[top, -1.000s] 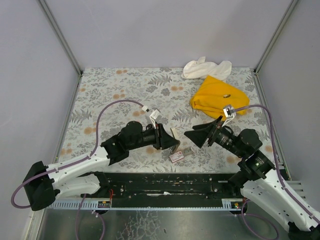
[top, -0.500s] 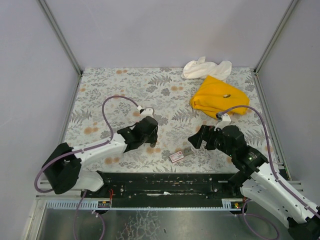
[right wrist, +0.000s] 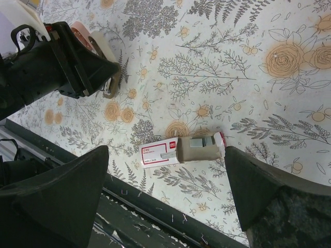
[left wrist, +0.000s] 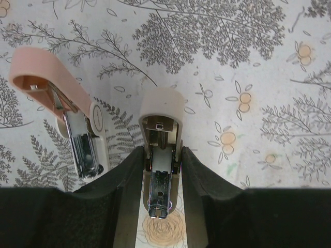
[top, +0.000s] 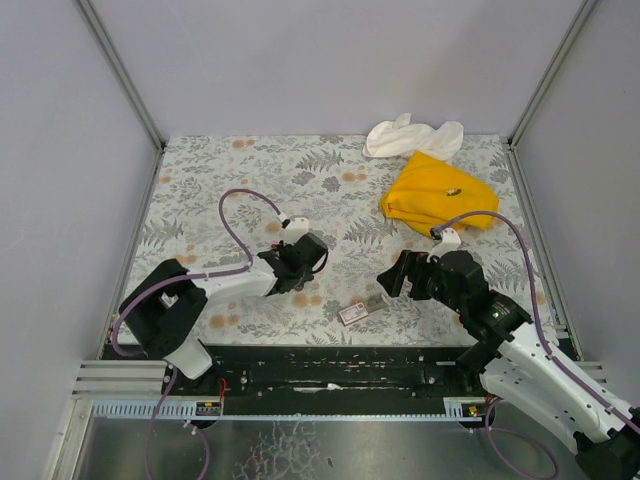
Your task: Load the staples into the stapler
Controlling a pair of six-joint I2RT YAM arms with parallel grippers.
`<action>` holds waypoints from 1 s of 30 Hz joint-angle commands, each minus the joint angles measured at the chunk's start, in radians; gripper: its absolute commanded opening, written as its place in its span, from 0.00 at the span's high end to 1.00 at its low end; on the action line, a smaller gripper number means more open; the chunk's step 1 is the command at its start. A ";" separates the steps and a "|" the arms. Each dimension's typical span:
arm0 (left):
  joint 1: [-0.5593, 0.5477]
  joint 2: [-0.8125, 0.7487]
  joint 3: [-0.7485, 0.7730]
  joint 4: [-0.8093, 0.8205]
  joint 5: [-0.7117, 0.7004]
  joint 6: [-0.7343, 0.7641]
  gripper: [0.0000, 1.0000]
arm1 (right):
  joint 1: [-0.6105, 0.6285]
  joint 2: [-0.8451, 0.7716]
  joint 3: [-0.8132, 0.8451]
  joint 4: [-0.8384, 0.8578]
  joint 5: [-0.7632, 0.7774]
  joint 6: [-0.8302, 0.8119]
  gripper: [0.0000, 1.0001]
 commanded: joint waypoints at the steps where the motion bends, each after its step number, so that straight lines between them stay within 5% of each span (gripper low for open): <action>1: 0.024 0.031 0.041 0.082 -0.086 0.013 1.00 | -0.003 0.011 0.003 0.057 0.024 -0.014 0.01; 11: 0.063 0.110 0.073 0.104 -0.088 0.029 1.00 | -0.003 0.019 0.009 0.045 0.027 -0.016 0.01; 30: 0.066 0.073 0.087 0.080 0.001 0.025 0.41 | -0.003 -0.016 0.036 -0.043 0.054 -0.033 0.01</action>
